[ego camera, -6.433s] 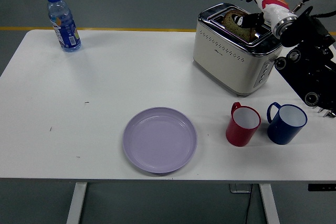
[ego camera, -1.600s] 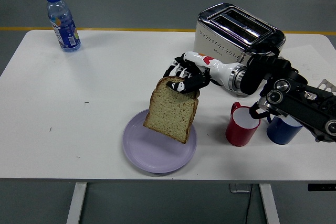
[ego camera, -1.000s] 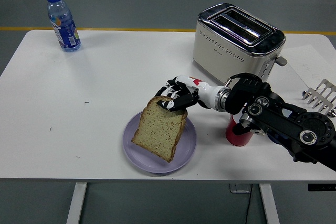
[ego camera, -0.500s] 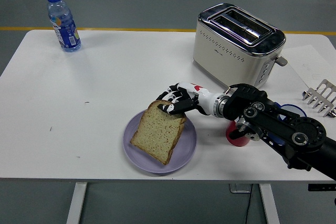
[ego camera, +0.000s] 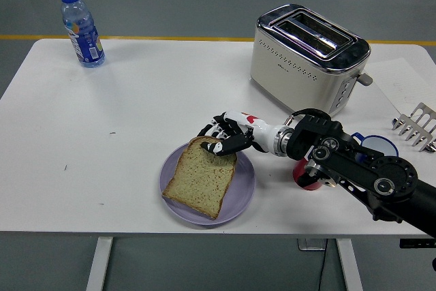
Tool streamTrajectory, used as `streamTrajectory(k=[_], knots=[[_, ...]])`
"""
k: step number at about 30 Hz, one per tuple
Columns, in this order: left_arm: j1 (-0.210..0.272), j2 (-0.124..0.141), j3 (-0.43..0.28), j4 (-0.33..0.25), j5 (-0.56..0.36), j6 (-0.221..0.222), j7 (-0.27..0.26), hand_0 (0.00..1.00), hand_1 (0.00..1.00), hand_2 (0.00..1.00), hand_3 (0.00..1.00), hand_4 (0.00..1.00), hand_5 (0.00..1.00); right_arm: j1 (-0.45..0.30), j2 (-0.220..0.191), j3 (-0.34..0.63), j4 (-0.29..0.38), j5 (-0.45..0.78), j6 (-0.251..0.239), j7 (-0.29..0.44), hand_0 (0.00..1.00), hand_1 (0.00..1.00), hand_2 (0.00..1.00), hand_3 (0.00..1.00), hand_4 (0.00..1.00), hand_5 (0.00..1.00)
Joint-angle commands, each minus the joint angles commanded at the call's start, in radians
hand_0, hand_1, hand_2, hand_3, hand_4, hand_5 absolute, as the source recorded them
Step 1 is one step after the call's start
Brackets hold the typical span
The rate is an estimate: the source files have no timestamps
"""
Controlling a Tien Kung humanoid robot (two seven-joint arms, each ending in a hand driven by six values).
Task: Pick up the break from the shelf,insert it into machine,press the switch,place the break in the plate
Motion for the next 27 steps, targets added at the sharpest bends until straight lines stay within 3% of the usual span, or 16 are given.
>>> streamTrajectory(k=[1,6,7,10,12,13,20,27], knots=[[-0.001,0.0,0.001,0.0,-0.002,0.001,0.0,0.7,0.768,0.794,0.706,0.428,0.942,0.001,0.002,-0.001,-0.002,-0.003,0.003,0.005,0.614,0.651,0.632,0.597,0.547,0.002],[-0.002,0.0,0.008,0.0,-0.015,0.004,-0.003,0.7,0.768,0.794,0.706,0.428,0.942,0.003,0.004,-0.008,-0.012,-0.027,0.035,0.015,0.614,0.651,0.632,0.597,0.547,0.002],[-0.003,0.0,0.008,0.0,-0.016,0.004,-0.003,0.702,0.769,0.794,0.708,0.428,0.941,0.003,0.004,-0.009,-0.014,-0.032,0.041,0.014,0.803,0.788,0.817,0.73,0.618,0.018],[-0.003,0.0,0.009,0.0,-0.017,0.004,-0.004,0.702,0.769,0.794,0.708,0.428,0.941,0.001,0.003,-0.018,-0.018,-0.055,0.061,0.013,0.803,0.788,0.817,0.73,0.618,0.018],[-0.004,0.0,0.008,0.0,-0.016,0.004,-0.003,0.702,0.769,0.794,0.708,0.428,0.941,0.001,0.004,-0.022,-0.018,-0.071,0.058,0.017,0.803,0.788,0.817,0.73,0.618,0.018],[-0.004,0.0,0.008,0.0,-0.016,0.004,-0.003,0.703,0.77,0.795,0.708,0.428,0.94,0.001,0.004,-0.022,-0.018,-0.073,0.058,0.017,0.866,0.848,0.878,0.809,0.657,0.038],[-0.005,0.0,0.013,0.0,-0.021,0.004,-0.003,0.703,0.77,0.795,0.707,0.428,0.94,0.006,0.004,-0.02,-0.015,-0.08,0.027,0.043,0.889,0.879,0.901,0.84,0.675,0.048],[-0.006,0.0,0.015,0.0,-0.025,0.004,-0.004,0.702,0.77,0.795,0.707,0.428,0.94,0.013,-0.018,0.012,0.047,-0.094,0.024,0.072,0.897,0.882,0.907,0.849,0.697,0.069]])
